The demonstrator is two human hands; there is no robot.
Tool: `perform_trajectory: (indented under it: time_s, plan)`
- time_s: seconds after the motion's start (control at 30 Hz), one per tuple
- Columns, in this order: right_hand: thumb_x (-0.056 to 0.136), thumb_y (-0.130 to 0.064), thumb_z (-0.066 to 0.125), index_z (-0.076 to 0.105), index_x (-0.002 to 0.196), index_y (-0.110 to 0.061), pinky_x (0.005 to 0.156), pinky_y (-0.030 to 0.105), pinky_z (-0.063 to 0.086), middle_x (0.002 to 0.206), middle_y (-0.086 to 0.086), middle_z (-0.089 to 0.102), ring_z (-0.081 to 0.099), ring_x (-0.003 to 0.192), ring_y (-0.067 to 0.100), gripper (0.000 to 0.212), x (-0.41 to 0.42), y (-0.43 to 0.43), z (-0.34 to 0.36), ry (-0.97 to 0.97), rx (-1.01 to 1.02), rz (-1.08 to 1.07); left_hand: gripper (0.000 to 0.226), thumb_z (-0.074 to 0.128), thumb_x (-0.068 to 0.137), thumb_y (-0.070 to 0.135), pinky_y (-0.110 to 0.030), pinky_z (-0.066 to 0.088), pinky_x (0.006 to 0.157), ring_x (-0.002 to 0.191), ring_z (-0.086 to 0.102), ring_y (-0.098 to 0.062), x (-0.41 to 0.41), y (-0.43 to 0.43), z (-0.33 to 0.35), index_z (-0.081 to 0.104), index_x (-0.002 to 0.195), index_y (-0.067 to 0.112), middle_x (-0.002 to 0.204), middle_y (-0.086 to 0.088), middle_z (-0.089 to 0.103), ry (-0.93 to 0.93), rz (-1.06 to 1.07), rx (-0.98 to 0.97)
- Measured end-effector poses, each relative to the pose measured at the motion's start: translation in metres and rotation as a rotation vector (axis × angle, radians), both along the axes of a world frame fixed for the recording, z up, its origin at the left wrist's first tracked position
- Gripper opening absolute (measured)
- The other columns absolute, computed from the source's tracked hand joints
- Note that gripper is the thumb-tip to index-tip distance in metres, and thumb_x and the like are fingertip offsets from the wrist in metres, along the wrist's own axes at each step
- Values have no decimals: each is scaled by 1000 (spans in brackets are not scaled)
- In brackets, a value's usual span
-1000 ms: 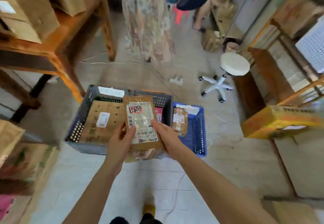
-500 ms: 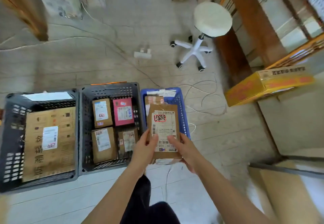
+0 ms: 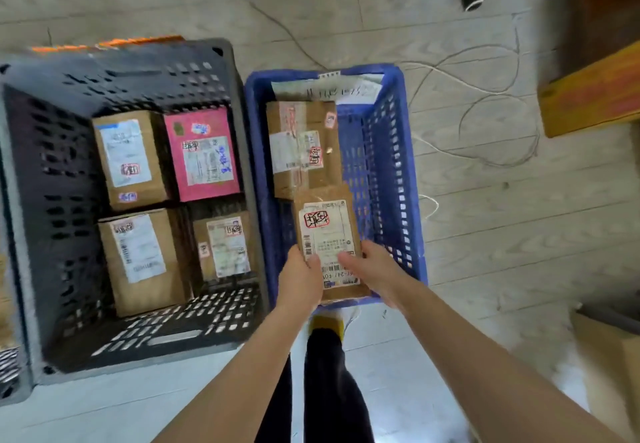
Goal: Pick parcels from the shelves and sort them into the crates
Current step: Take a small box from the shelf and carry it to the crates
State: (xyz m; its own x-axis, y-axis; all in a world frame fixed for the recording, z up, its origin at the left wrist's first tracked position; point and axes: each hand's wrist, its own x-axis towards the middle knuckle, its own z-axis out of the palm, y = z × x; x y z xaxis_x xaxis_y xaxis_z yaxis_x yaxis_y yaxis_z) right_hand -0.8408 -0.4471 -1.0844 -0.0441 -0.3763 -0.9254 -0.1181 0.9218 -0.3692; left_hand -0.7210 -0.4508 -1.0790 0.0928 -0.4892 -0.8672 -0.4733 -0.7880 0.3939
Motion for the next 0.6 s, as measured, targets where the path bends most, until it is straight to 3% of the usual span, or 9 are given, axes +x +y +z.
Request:
perform_trajectory:
  time_s: [0.17, 0.27, 0.43, 0.6]
  plan:
    - [94, -16, 51, 47, 127, -8, 83, 28, 49, 124, 7, 60, 60, 100, 18, 35, 8, 13, -79, 33, 13, 33, 26, 34, 99, 13, -33, 45, 72, 90, 54, -22, -7, 10, -73, 44, 122, 8, 119, -8, 58, -83, 105, 39]
    - [94, -15, 50, 45, 128, -5, 87, 27, 46, 124, 3, 57, 57, 109, 19, 36, 16, 13, -122, 62, 26, 77, 28, 35, 96, 7, -35, 49, 80, 102, 58, -28, -7, 7, -115, 44, 123, 4, 124, -13, 58, -136, 151, 82]
    - [93, -9, 50, 43, 128, -3, 86, 25, 43, 133, 12, 54, 53, 120, 26, 37, 33, 15, -175, 132, 51, 119, 30, 39, 93, 2, -38, 48, 92, 115, 55, -34, -7, 4, -168, 46, 122, 1, 128, -17, 56, -208, 280, 213]
    - [89, -6, 55, 48, 123, -3, 86, 27, 44, 124, 12, 59, 57, 113, 26, 35, 39, 13, -170, 188, 59, 124, 33, 47, 91, 9, -40, 47, 96, 114, 55, -34, -5, 6, -164, 47, 123, 1, 128, -18, 56, -168, 330, 218]
